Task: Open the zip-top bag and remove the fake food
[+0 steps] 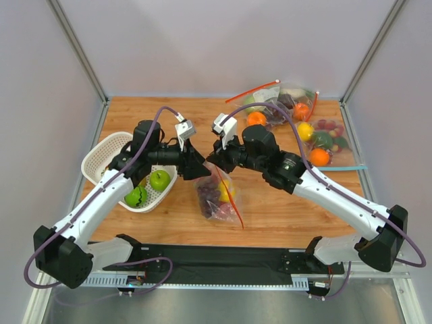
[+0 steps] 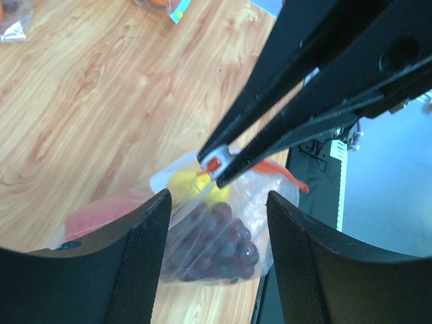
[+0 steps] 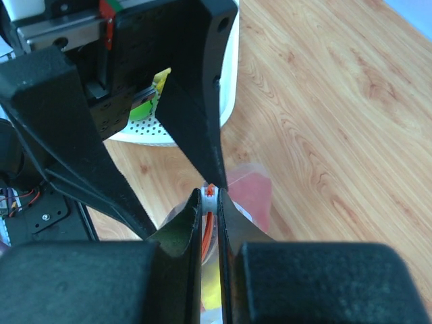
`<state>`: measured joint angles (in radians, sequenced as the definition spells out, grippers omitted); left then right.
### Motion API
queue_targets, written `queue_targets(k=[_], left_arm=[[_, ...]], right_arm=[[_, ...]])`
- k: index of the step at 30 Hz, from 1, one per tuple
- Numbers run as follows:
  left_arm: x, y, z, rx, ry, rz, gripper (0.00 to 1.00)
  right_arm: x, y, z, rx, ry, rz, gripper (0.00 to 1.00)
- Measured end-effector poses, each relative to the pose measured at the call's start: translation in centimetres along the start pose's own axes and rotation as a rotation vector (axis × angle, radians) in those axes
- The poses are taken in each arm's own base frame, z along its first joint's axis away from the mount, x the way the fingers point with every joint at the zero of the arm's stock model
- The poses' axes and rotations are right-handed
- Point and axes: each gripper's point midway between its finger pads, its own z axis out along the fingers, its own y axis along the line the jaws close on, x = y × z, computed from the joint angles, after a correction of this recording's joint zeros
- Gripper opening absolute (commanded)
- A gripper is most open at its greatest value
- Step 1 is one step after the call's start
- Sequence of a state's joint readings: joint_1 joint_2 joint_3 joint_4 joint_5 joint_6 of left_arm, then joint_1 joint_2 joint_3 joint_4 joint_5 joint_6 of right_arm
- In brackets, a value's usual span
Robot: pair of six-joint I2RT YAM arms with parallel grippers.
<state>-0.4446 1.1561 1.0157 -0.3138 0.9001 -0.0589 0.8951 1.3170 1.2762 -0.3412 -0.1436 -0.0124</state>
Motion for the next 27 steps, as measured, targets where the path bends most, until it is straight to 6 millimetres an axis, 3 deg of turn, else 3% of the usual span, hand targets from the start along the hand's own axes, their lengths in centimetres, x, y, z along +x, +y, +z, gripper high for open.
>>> queue_targets(k=[7, 17, 27], left_arm=[[-0.7, 0.6, 0.3, -0.008, -0.006, 0.025, 0.69], [0.2, 1.8, 1.7, 0.021, 0.017, -0.006, 0.7], [-2.1, 1.5, 2.6, 0.086, -0.064, 0.018, 0.67]], right_arm=[[0.2, 0.3, -0.3, -0.029, -0.004, 0.035, 0.0], [0.3, -0.7, -1.2, -0.067, -0.023, 0.121, 0.0], [0.5, -0.9, -1.5, -0.117, -0.031, 0.185, 0.0]])
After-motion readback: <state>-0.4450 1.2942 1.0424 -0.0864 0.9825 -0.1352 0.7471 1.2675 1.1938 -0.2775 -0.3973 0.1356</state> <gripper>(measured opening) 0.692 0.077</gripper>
